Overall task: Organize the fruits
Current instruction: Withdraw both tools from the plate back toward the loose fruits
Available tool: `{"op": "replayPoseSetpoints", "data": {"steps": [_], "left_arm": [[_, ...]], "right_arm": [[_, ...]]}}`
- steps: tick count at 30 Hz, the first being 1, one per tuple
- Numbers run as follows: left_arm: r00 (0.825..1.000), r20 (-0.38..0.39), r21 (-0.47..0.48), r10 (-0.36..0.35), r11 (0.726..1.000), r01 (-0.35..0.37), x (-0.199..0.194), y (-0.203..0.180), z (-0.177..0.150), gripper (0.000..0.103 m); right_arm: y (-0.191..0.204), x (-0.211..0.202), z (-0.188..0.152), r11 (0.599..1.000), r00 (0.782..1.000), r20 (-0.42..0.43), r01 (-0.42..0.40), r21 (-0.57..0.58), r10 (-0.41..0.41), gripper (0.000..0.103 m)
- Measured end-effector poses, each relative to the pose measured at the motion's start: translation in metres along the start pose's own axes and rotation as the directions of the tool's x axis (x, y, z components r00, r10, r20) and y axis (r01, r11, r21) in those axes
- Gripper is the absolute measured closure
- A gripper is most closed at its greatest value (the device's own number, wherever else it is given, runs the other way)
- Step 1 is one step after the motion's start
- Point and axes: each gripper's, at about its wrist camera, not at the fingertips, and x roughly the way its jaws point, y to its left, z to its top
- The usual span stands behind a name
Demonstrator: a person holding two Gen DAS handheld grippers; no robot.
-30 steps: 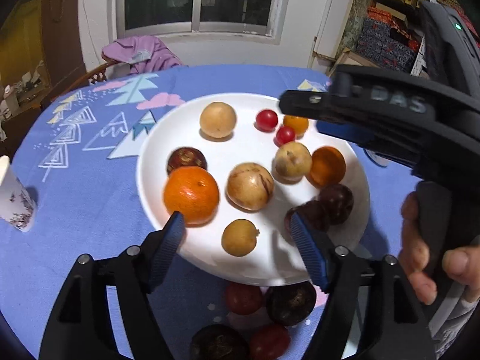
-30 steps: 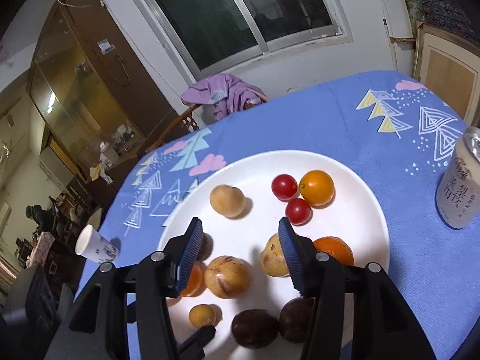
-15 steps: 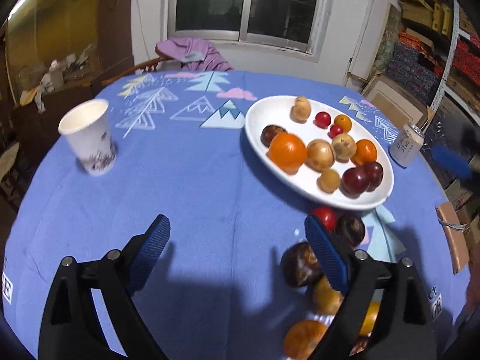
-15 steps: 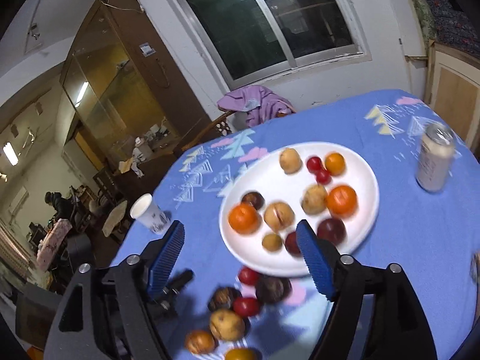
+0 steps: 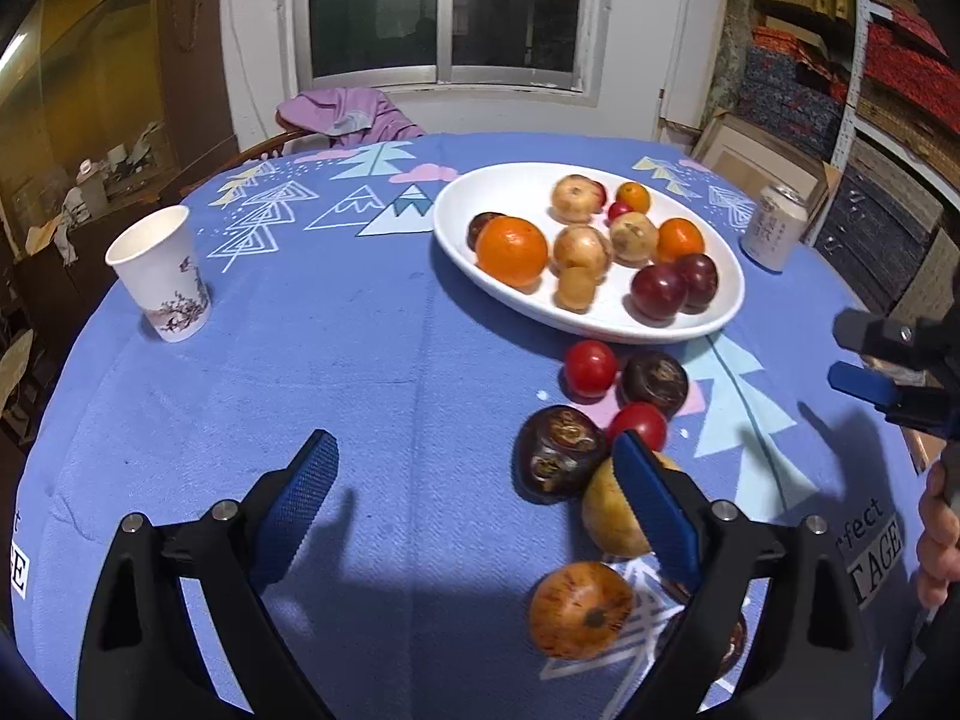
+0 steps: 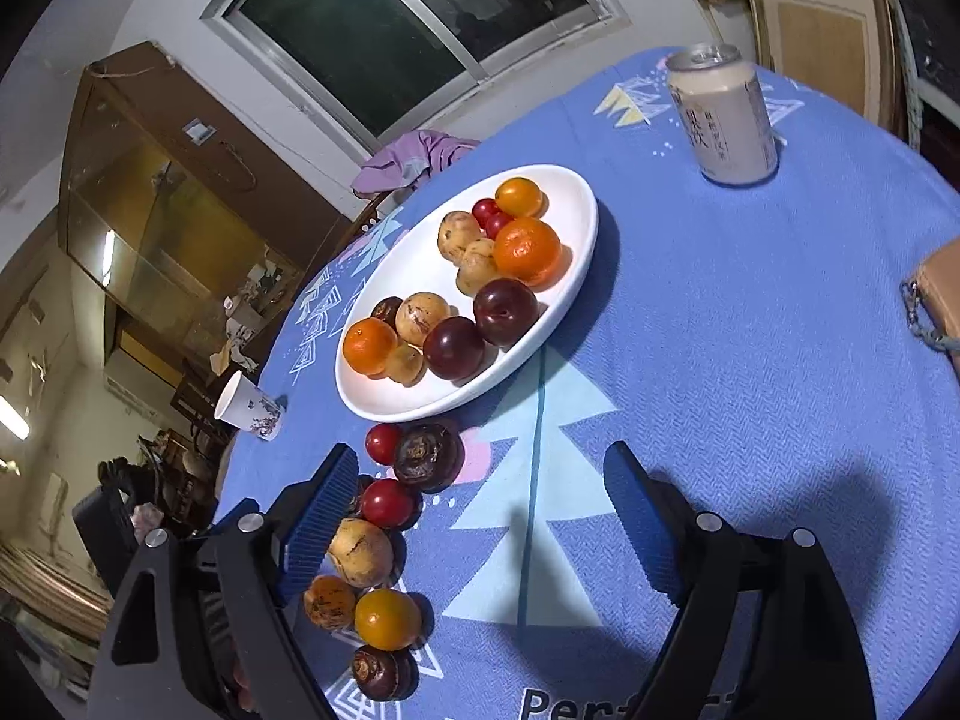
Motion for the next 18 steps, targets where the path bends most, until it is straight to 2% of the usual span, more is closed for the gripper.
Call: {"op": "replayPoseSetpoints", "data": {"steps": [4,9,13,15,18], "left_arm": [[1.0,0.002,0.051,-0.013,0.999,0.013,-0.002,-0.018,-0.005,0.012],[1.0,0.024,0.146,0.005,0.989,-0.008,-0.006,-0.043,-0.014,0.012],[1.0,0.005,0.201,0.018,0.979,-0.019,0.0,-0.057,-0.021,0.012],[1.0,0.013,0.201,0.022,0.979,-0.025,0.001,-0.059,-0.023,0.012],[0.999,-0.021,0.166,-0.031,0.985,0.034,0.006,-0.054,-0.02,0.012]], "right_arm": [[-0.003,0.0,0.001,0.999,1.0,-0.005,-0.023,0.034,0.024,0.017],[-0.002,-0.003,0.002,0.998,0.999,-0.006,-0.038,0.04,0.039,0.017],[-0.001,-0.003,0.001,0.998,0.999,-0.01,-0.042,0.036,0.042,0.017],[0.0,-0.004,0.001,0.999,0.999,-0.009,-0.041,0.031,0.041,0.017],[0.0,-0.003,0.001,0.999,0.999,-0.009,-0.037,0.031,0.037,0.017]]}}
